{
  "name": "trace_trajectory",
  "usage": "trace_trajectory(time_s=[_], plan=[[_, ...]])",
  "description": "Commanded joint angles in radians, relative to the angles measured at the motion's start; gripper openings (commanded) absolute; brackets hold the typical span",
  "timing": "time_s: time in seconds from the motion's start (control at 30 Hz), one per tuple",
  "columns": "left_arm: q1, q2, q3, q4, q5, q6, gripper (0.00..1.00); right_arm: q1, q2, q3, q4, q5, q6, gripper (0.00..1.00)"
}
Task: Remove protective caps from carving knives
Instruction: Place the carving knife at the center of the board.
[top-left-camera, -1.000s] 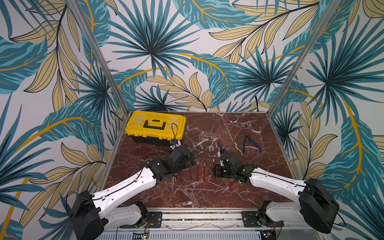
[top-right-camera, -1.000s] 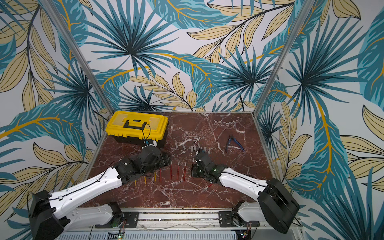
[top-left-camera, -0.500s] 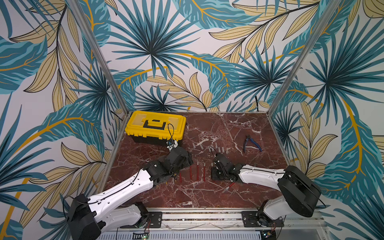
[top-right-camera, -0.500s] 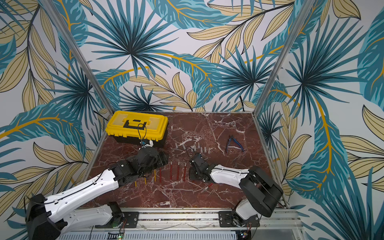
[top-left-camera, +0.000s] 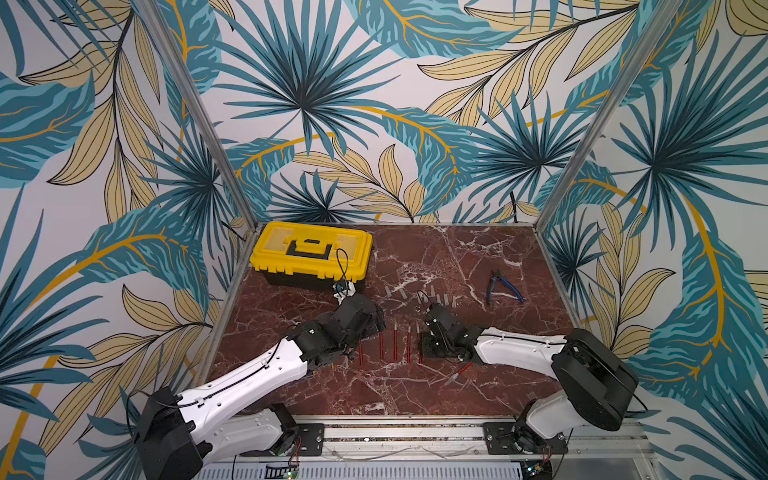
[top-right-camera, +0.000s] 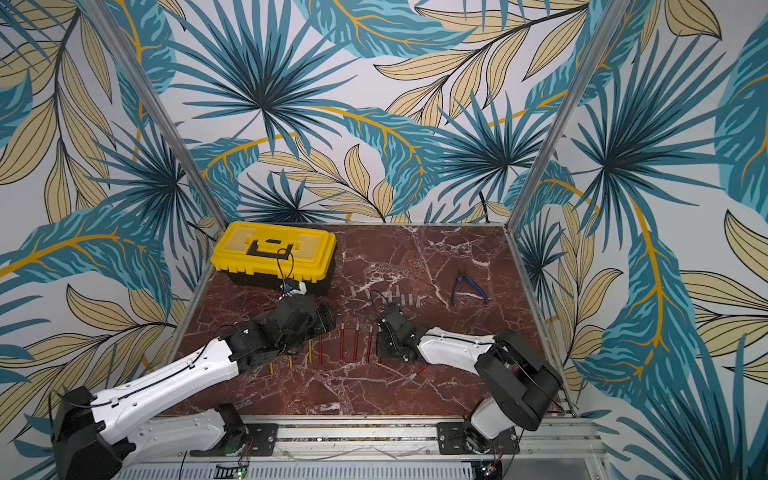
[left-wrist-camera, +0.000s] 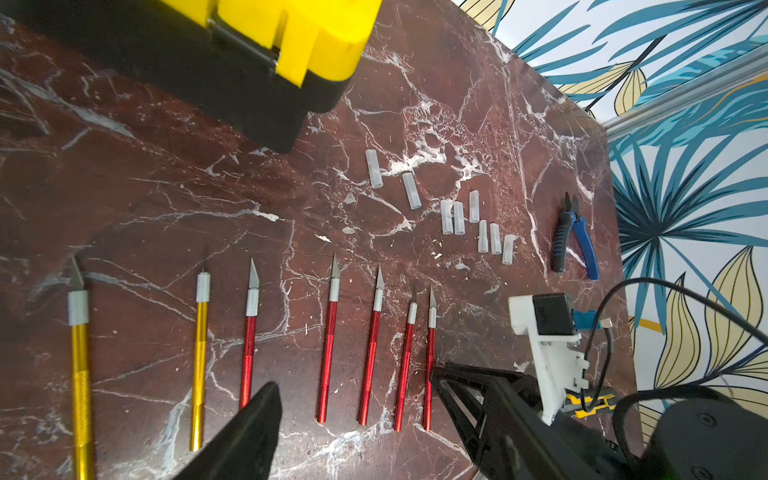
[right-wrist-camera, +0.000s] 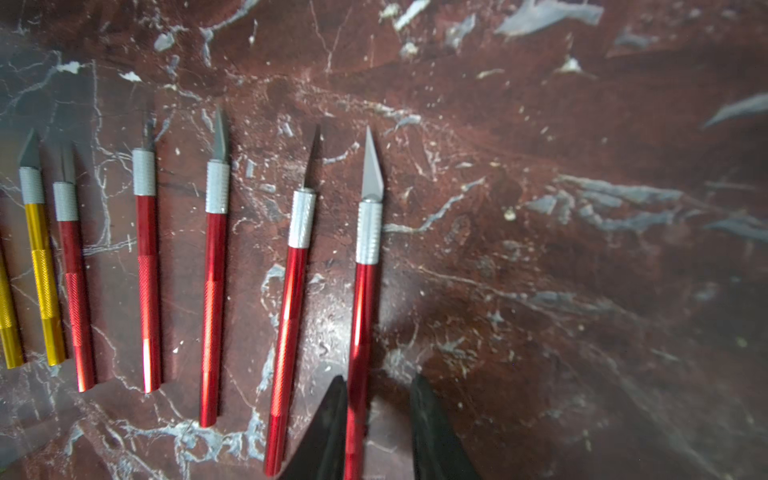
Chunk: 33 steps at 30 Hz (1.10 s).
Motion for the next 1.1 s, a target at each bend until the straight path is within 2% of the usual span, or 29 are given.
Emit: trace_trajectory(time_s=[0.0, 0.37, 0.57, 0.77, 0.97, 1.07], plan=[[0.005, -0.005, -0.017, -0.008, -0.011, -0.005, 0.79, 0.005, 0.017, 0.003, -0.019, 0.016, 0.004, 0.29], [0.006, 0.0, -0.016, -0.008, -0.006, -0.003, 0.79, 0.005, -0.022, 0.023, -0.052, 0.014, -0.007, 0.29], [0.007, 0.053, 0.005, -0.008, 0.015, 0.049, 0.8, 0.005, -0.174, 0.026, -0.157, 0.036, -0.014, 0.3], [0.007, 0.182, 0.065, -0.006, 0.119, 0.092, 0.79, -0.001, -0.347, 0.01, -0.361, 0.161, -0.03, 0.31], [-0.025, 0.286, 0.107, 0.06, 0.207, 0.124, 0.53, -0.039, -0.514, -0.118, -0.453, 0.192, 0.018, 0.26], [-0.069, 0.317, 0.139, 0.075, 0.197, 0.142, 0.52, -0.045, -0.597, -0.171, -0.506, 0.194, 0.049, 0.27]])
